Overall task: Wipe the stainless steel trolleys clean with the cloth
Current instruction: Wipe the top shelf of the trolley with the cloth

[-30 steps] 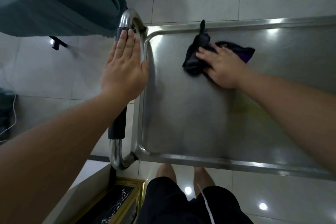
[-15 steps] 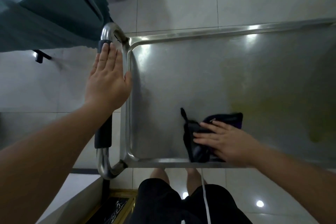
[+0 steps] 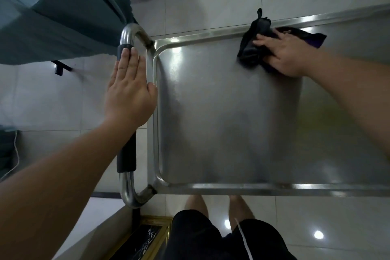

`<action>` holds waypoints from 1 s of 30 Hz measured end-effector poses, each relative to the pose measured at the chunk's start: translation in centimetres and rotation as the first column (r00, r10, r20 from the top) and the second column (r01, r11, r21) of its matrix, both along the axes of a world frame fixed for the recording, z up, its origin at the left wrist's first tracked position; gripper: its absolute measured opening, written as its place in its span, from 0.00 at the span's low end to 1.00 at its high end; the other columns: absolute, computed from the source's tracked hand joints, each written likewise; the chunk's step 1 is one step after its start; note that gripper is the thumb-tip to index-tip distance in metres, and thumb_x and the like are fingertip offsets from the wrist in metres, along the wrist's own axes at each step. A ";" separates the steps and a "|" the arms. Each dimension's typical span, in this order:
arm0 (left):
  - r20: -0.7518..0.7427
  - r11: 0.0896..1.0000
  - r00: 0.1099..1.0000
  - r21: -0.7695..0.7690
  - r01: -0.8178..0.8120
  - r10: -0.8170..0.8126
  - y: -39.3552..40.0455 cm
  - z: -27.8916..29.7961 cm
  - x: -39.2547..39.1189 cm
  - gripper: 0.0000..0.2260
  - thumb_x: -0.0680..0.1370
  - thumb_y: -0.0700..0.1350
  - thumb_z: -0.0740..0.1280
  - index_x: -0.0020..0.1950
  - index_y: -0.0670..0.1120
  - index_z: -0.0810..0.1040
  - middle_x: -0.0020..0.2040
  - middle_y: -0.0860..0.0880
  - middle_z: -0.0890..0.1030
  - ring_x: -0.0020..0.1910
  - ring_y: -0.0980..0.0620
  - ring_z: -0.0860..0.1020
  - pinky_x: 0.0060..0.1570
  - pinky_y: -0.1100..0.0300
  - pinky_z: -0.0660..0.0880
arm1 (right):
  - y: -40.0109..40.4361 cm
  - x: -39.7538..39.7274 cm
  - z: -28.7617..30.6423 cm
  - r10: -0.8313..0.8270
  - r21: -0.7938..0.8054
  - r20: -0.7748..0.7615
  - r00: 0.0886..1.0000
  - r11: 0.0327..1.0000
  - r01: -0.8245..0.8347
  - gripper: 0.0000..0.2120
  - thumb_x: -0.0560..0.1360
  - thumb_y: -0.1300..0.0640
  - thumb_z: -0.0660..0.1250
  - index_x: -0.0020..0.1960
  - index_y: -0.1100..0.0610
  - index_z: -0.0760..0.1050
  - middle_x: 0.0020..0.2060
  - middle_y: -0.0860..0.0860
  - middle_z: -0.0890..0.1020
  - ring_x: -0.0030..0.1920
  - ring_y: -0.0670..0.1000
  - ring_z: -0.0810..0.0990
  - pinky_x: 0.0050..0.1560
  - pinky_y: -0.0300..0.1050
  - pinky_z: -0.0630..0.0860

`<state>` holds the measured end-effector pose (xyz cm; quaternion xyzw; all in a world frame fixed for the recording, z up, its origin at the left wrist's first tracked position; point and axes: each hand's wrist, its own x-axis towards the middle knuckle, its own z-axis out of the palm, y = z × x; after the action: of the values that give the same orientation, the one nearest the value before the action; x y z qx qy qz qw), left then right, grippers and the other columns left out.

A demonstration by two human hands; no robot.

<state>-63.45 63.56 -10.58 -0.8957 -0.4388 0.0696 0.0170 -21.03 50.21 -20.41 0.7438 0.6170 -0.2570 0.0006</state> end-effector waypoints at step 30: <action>0.005 1.000 1.000 -0.010 -0.005 0.005 -0.5 0.5 0.1 0.31 0.85 0.55 0.47 0.87 0.45 0.49 0.87 0.48 0.44 0.83 0.56 0.36 0.80 0.55 0.36 | -9.0 7.0 0.1 -0.067 -0.047 0.019 0.998 0.997 0.068 0.31 0.81 0.56 0.67 0.82 0.46 0.61 0.83 0.49 0.60 0.82 0.64 0.54 0.82 0.60 0.51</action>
<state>-63.37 63.04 -10.09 -0.8949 -0.4407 0.0696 0.0113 -14.08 41.21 -20.34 0.7661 0.5852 -0.2651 0.0152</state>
